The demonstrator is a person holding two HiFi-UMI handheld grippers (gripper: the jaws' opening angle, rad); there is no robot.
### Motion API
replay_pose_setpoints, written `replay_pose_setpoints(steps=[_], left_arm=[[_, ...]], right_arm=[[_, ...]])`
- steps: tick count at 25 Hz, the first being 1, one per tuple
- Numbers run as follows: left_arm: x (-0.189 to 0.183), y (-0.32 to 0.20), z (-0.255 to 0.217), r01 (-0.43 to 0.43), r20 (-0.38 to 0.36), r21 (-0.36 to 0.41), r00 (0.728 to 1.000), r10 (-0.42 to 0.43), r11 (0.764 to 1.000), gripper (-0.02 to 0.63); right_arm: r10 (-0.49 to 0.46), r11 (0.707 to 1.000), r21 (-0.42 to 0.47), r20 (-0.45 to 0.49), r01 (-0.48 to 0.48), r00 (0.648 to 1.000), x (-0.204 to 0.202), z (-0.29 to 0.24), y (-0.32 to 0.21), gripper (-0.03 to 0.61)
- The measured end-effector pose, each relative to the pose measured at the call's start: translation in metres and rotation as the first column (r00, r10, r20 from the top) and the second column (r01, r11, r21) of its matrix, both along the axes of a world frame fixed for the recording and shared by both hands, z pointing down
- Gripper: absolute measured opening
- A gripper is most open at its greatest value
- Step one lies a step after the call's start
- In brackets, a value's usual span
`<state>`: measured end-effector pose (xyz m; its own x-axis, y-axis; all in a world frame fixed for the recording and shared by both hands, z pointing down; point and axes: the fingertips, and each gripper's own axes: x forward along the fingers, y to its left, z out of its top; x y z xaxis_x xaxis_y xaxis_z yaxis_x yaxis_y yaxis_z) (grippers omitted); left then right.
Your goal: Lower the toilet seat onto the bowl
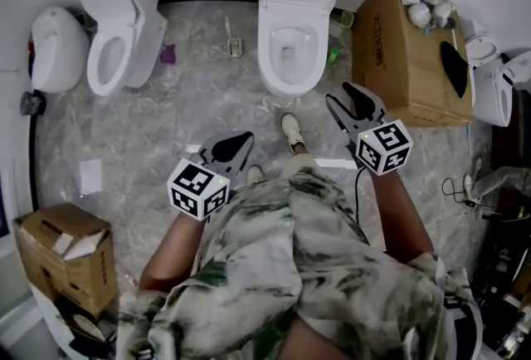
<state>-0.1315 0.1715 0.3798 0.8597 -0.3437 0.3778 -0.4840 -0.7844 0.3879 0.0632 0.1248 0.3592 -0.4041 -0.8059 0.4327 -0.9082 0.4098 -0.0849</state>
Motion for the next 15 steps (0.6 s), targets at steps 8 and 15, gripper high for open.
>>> replay_pose_setpoints(steps=[8, 15], left_arm=[[0.055, -0.101, -0.011, 0.149, 0.016, -0.018, 0.989, -0.149, 0.989, 0.021], [0.109, -0.168, -0.020, 0.216, 0.028, -0.021, 0.976, -0.215, 0.976, 0.022]], right_arm=[[-0.121, 0.992, -0.014, 0.006, 0.122, 0.993, 0.060, 0.007, -0.142, 0.215], [-0.207, 0.978, -0.017, -0.017, 0.207, 0.978, 0.112, 0.019, -0.253, 0.210]])
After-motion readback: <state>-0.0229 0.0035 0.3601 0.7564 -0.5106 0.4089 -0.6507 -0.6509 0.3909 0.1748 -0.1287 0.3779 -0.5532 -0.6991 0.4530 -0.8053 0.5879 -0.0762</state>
